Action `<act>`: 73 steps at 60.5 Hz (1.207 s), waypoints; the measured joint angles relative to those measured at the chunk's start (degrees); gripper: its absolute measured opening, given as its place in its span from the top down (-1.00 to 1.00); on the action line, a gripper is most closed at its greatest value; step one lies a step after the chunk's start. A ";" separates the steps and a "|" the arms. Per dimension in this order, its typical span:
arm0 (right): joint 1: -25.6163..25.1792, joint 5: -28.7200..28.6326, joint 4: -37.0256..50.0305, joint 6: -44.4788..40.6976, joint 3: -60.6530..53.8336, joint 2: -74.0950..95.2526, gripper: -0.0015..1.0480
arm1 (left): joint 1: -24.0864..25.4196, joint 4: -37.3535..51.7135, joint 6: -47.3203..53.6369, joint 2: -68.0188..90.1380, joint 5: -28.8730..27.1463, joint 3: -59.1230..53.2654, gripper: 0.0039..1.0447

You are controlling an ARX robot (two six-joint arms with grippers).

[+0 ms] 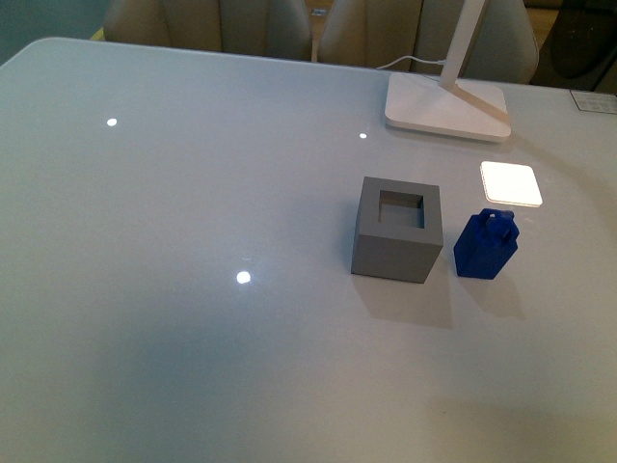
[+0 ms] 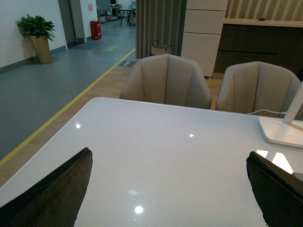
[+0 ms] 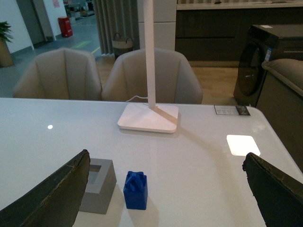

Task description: Insert blue part into gray base

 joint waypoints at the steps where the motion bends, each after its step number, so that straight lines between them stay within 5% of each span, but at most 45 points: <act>1: 0.00 0.00 0.00 0.00 0.00 0.00 -0.83 | 0.00 0.00 0.00 0.00 0.02 0.00 -0.86; 43: 0.02 0.07 -0.11 -0.07 0.04 0.11 -0.83 | 0.00 0.00 0.00 0.00 0.00 0.00 -0.86; 51: 7.19 6.54 -18.62 1.90 9.51 17.84 -0.83 | 0.00 0.00 0.00 0.00 0.04 0.00 -0.86; 73: 0.68 2.67 6.91 0.09 26.67 69.05 -0.83 | 0.00 0.00 0.00 0.00 0.00 0.00 -0.86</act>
